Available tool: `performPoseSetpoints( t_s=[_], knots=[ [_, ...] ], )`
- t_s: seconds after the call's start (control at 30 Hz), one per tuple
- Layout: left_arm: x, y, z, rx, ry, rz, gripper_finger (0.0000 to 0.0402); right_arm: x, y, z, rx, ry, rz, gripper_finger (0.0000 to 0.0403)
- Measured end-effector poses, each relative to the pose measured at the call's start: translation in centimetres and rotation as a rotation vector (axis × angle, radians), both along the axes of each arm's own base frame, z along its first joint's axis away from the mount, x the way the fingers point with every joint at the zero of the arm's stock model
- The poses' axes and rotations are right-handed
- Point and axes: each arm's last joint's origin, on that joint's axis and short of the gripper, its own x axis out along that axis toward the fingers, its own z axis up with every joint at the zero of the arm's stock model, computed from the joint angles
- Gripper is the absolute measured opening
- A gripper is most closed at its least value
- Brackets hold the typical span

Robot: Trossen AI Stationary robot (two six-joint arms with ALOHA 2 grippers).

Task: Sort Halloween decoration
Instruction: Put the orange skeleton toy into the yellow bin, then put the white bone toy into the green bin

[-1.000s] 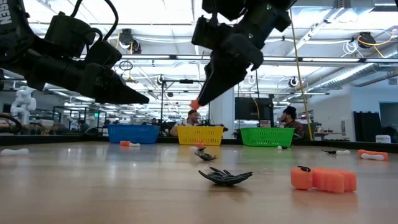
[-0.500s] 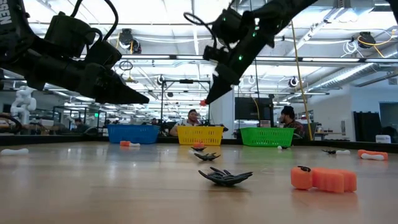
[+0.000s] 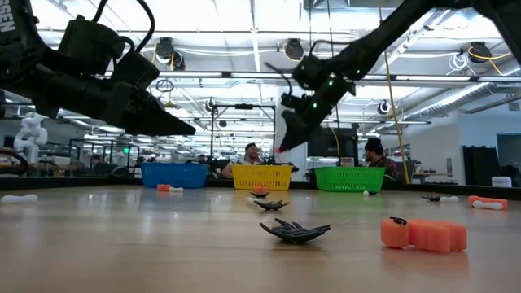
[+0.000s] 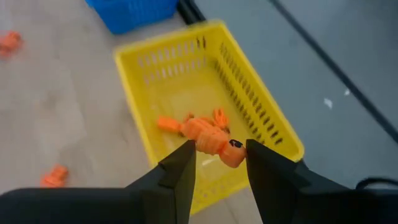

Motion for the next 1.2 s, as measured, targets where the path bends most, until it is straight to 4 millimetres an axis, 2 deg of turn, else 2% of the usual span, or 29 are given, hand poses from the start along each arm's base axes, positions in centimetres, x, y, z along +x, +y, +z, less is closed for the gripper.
performPoseSetpoints(
  t_s=[0.2,0.43,0.57,0.67,0.8,1.0,1.1,1.2],
  knots=[
    [0.0,0.0,0.0,-0.001,0.001,0.002,0.0,1.6,-1.8,-0.8,0.024,0.033,-0.011,0.0129],
    [0.0,0.0,-0.1,-0.003,0.007,0.002,0.0,2.5,-3.4,-2.2,0.082,0.083,-0.046,0.0129],
    [0.0,0.0,-0.1,-0.003,0.008,0.002,0.0,2.7,-3.8,-3.5,0.119,0.13,-0.053,0.0133],
    [0.0,0.0,-0.1,-0.004,0.008,0.002,0.0,2.8,-3.8,-3.8,0.121,0.135,-0.054,0.0143],
    [0.0,0.0,-0.1,-0.004,0.009,0.002,0.0,2.7,-3.7,-3.3,0.097,0.138,-0.072,0.0166],
    [0.0,0.0,-0.1,-0.004,0.009,0.002,0.0,2.4,-3.5,-1.2,0.064,0.099,-0.067,0.0195],
    [0.0,0.0,-0.1,-0.004,0.009,0.002,0.0,2.2,-3.3,-0.1,0.036,0.088,-0.052,0.0187],
    [0.0,0.0,-0.1,-0.005,0.009,0.002,0.0,2.2,-3.0,0.7,0.017,0.066,-0.044,0.0163]
  ],
)
